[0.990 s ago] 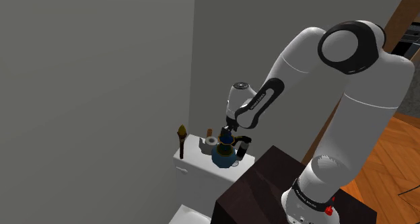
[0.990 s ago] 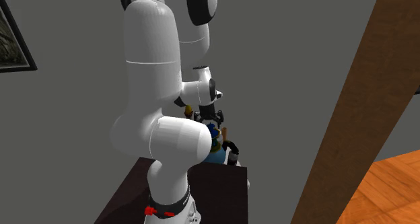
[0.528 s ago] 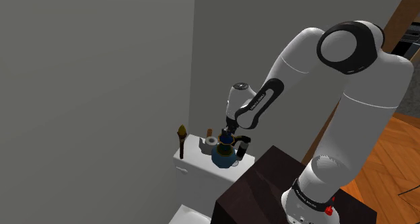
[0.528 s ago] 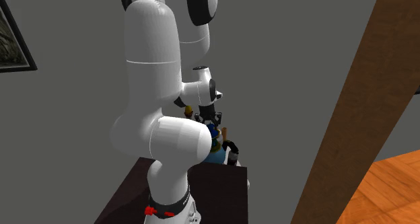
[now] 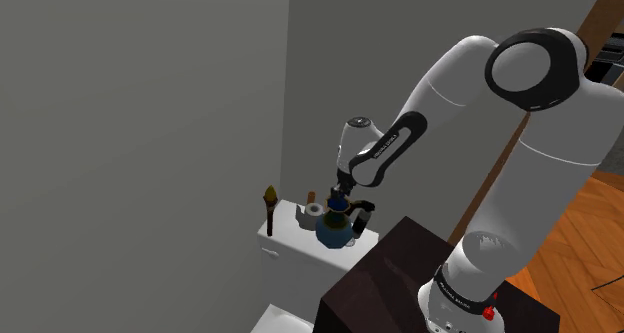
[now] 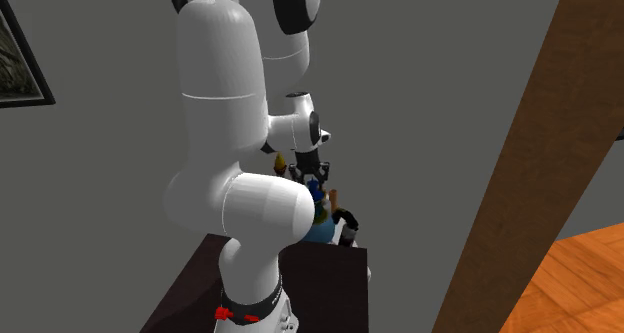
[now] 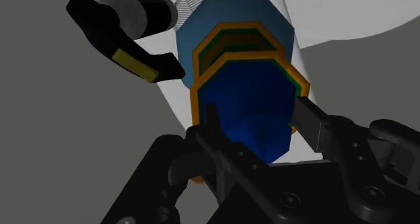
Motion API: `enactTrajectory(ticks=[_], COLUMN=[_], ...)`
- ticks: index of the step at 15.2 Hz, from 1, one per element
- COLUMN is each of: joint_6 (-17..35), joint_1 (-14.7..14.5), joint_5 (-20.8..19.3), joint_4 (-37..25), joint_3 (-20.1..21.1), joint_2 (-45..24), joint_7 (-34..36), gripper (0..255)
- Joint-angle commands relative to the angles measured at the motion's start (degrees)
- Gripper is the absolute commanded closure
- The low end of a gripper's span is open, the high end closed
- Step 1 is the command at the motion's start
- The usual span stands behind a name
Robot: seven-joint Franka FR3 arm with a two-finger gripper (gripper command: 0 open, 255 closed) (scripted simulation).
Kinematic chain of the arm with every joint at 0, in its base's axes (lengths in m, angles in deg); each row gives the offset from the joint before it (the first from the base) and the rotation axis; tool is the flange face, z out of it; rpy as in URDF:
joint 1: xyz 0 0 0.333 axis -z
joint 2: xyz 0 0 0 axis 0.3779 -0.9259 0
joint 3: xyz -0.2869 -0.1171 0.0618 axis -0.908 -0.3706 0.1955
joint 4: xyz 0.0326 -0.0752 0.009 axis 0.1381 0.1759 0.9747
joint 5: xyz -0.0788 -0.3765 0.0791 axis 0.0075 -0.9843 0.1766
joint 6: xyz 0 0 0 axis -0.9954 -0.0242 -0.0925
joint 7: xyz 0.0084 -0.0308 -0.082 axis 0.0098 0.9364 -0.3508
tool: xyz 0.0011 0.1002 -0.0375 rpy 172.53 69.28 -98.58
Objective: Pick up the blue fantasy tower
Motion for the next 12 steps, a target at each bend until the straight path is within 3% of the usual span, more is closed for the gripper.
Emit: enactTrajectory(ticks=[1, 12], joint_6=[-1.82, -9.92], joint_1=[0.01, -0.53], joint_5=[1.13, 4.5], joint_4=[-0.08, -0.72], joint_3=[0.24, 0.53], joint_2=[1.91, 9.48], joint_7=[-1.02, -4.18], gripper=[255, 255])
